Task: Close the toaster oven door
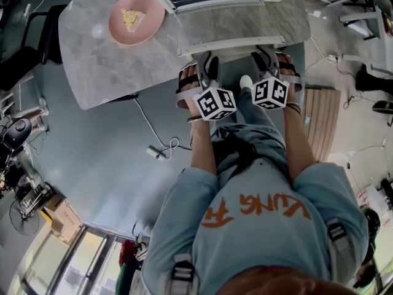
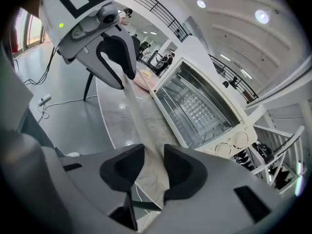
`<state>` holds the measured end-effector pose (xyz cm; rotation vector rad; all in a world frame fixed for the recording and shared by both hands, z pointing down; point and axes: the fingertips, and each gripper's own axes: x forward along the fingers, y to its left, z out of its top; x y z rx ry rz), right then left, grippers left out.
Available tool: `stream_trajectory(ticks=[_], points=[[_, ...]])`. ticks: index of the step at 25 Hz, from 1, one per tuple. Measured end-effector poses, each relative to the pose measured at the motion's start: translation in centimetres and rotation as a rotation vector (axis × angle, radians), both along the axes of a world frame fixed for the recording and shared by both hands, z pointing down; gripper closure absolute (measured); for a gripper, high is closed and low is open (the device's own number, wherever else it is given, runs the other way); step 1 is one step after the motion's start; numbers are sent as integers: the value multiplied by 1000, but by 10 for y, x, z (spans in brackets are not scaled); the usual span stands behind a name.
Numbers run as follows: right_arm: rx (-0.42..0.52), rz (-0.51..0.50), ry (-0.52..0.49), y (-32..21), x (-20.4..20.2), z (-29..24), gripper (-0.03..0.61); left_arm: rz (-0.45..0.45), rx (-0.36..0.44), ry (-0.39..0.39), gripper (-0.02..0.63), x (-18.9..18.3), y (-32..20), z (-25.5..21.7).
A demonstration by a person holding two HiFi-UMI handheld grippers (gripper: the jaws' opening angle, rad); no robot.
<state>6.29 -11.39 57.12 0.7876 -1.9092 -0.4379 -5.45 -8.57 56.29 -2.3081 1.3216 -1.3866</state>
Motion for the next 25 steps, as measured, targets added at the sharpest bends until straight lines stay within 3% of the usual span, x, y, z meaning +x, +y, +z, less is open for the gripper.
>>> stream_trajectory(ticks=[2, 15, 25], points=[[15, -5, -2, -5, -1, -6, 449, 15, 19, -26, 495, 1, -3, -7], [106, -16, -51, -35, -10, -57, 440, 47, 76, -8, 488, 2, -27, -53], [178, -22, -82, -64, -14, -91, 433, -3, 161, -44, 489, -8, -64, -84]])
